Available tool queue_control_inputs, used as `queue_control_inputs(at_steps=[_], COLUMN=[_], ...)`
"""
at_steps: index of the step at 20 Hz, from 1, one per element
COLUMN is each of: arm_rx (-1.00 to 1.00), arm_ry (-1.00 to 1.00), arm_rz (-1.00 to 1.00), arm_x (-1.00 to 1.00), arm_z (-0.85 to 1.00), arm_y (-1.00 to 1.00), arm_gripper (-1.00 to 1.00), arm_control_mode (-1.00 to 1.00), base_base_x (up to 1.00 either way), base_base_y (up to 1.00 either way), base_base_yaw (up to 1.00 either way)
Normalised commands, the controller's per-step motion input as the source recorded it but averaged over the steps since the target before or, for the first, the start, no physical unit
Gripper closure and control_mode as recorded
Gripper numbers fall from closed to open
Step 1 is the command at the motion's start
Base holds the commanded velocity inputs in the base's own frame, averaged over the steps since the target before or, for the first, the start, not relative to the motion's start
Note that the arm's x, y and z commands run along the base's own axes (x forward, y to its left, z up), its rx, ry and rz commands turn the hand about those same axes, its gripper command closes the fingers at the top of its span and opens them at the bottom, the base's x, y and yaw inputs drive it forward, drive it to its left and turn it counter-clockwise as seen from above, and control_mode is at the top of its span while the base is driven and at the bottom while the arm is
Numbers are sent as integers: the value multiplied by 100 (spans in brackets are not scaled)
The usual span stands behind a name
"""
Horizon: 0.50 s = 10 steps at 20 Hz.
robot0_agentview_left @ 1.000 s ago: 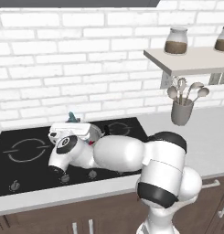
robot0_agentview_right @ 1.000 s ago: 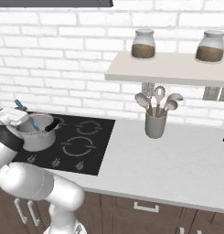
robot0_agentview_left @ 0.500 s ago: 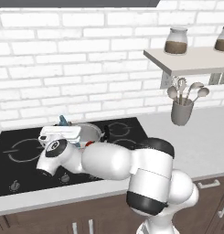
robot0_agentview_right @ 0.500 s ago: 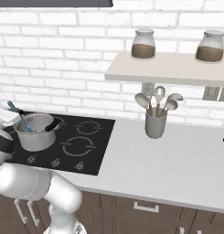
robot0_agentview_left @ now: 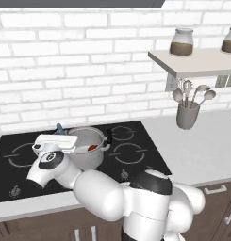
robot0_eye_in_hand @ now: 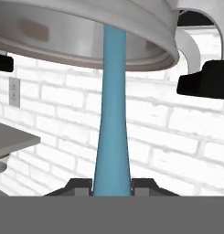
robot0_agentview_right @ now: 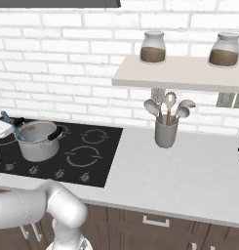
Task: Put the cucumber and bell pepper in the pot. Retrieve the spatula and lightly stir the vegetables in the pot.
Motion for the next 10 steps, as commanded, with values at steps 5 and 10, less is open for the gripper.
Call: queue_control_inputs(at_steps=[5,10], arm_rx=[0,0], arm_ry=[6,10], arm_rz=[0,0], arm_x=[5,28], arm_z=[-38,-37], arm_y=[-22,-23], arm_gripper=[100,100], arm_control_mode=[-100,-100], base_base_x=[0,0], base_base_y=[0,0], base_base_yaw=[0,0])
